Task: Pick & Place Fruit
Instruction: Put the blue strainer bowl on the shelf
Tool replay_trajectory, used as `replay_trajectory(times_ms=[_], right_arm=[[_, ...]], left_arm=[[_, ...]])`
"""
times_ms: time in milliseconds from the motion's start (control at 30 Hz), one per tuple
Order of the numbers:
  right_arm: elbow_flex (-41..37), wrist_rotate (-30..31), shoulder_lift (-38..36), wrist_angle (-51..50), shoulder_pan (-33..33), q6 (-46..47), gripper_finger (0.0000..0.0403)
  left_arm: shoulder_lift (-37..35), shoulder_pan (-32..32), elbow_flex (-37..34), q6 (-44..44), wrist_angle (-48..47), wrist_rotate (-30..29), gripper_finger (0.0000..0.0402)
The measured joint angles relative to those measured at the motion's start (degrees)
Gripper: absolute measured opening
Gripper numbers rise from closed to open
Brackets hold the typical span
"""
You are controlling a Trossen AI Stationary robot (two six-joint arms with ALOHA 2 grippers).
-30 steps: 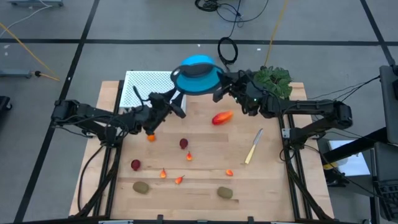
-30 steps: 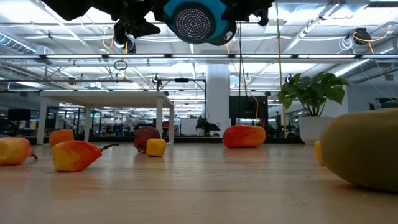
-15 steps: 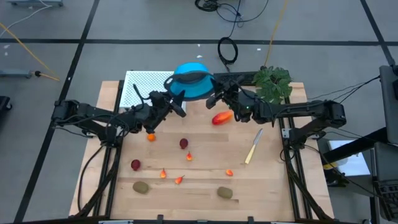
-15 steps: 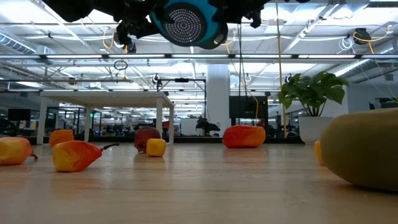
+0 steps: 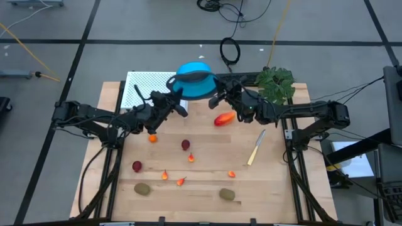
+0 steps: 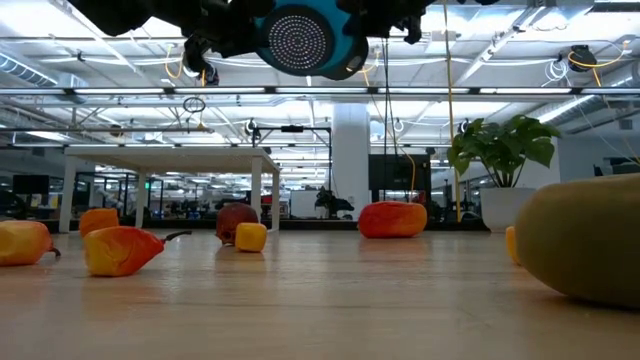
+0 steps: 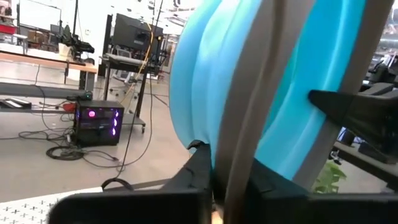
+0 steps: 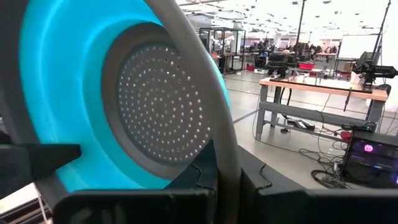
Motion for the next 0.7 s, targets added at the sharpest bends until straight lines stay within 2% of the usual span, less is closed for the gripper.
replay_trajectory(times_ms=[367, 700], right_arm=[[-0.02, -0.55, 0.02, -2.54, 0.02, -0.42, 0.0050], [-0.02, -0.77, -0.42, -3.71, 0.60, -1.86, 0.0143]], left_arm=[[0.00, -0.02, 0.00, 0.39, -0.48, 0.83, 0.0006], [0.02, -0.04, 0.00, -3.97, -1.98, -1.63, 0.0002]])
